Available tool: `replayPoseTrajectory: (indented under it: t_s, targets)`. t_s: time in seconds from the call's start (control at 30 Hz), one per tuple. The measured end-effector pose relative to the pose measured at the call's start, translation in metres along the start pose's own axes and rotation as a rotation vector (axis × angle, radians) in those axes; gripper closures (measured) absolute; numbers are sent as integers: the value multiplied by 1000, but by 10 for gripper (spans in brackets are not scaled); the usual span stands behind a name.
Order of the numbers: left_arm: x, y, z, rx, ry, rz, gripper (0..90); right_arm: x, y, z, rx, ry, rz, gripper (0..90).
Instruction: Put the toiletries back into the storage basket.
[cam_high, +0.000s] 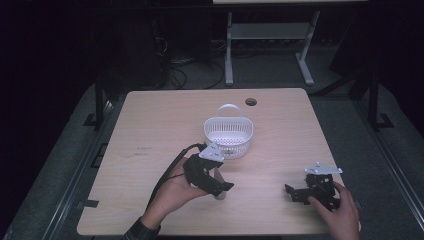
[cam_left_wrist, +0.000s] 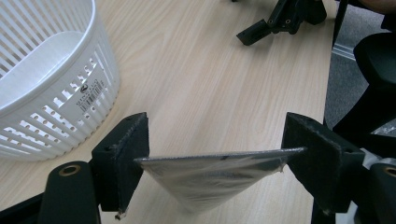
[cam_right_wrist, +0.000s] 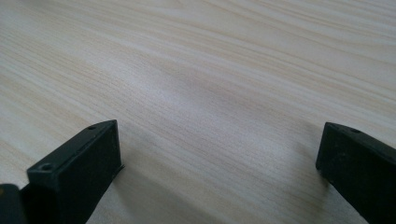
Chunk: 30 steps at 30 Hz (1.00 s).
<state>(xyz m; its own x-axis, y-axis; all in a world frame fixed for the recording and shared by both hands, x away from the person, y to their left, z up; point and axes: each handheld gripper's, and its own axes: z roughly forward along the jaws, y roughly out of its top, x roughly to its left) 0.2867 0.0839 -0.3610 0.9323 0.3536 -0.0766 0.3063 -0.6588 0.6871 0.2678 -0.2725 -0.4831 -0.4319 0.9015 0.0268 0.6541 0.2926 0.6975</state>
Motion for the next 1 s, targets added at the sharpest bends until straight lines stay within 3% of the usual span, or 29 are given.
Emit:
replayPoseTrajectory:
  t_s: [0.2,1.0]
  targets:
    - [0,-1,-1,16,2,2,285,0,0,0,0,0,0,0]
    - [7,-3,-9,-2,-1,-23,295,0,0,0,0,0,-1,0]
